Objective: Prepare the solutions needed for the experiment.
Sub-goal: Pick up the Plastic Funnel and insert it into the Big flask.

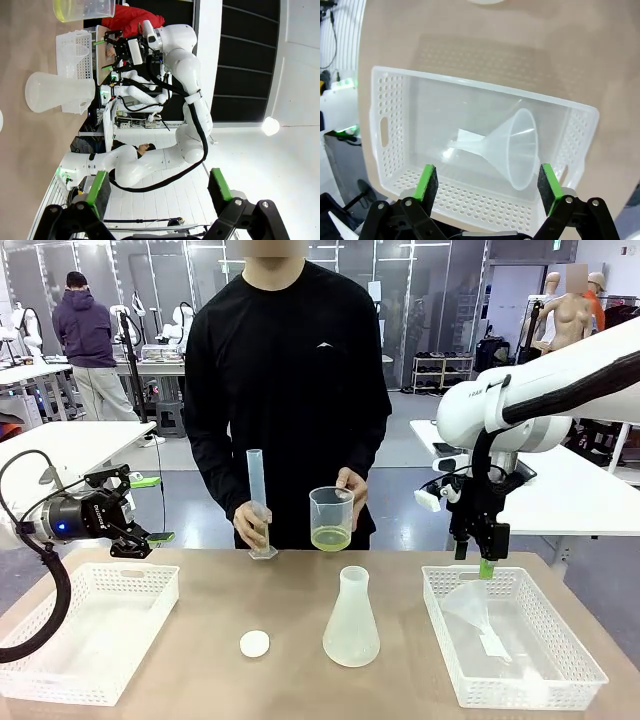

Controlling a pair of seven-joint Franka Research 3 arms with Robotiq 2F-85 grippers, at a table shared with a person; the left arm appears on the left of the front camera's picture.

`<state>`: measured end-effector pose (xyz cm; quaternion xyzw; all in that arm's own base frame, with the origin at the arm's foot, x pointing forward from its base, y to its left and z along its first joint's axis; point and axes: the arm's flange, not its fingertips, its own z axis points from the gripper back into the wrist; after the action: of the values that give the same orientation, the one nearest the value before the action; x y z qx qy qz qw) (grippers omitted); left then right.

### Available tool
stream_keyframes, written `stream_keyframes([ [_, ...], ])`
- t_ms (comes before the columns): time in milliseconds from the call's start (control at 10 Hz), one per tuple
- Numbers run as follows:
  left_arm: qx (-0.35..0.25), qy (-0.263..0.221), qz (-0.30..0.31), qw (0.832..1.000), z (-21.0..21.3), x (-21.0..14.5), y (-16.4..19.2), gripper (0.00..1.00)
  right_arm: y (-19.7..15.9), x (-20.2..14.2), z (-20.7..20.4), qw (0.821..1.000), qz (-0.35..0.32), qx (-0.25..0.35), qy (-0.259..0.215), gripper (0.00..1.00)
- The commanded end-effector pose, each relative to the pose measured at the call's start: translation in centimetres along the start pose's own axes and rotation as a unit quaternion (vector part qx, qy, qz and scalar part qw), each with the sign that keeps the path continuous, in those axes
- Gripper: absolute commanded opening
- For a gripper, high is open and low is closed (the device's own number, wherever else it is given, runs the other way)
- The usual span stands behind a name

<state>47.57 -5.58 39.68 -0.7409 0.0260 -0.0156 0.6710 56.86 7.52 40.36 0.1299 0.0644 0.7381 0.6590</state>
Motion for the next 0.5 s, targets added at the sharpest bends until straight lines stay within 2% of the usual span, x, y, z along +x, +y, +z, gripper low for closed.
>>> stream_keyframes([
  [0,-0.001,0.000,-0.004,1.000,0.0,-0.2,-0.1,1.00,-2.1,-0.5,0.3,0.999,-0.006,0.030,0.016,1.00],
  [400,-0.001,0.000,-0.004,1.000,0.0,-0.2,-0.1,1.00,-4.5,-1.2,-2.1,0.996,0.006,0.083,0.035,1.00],
])
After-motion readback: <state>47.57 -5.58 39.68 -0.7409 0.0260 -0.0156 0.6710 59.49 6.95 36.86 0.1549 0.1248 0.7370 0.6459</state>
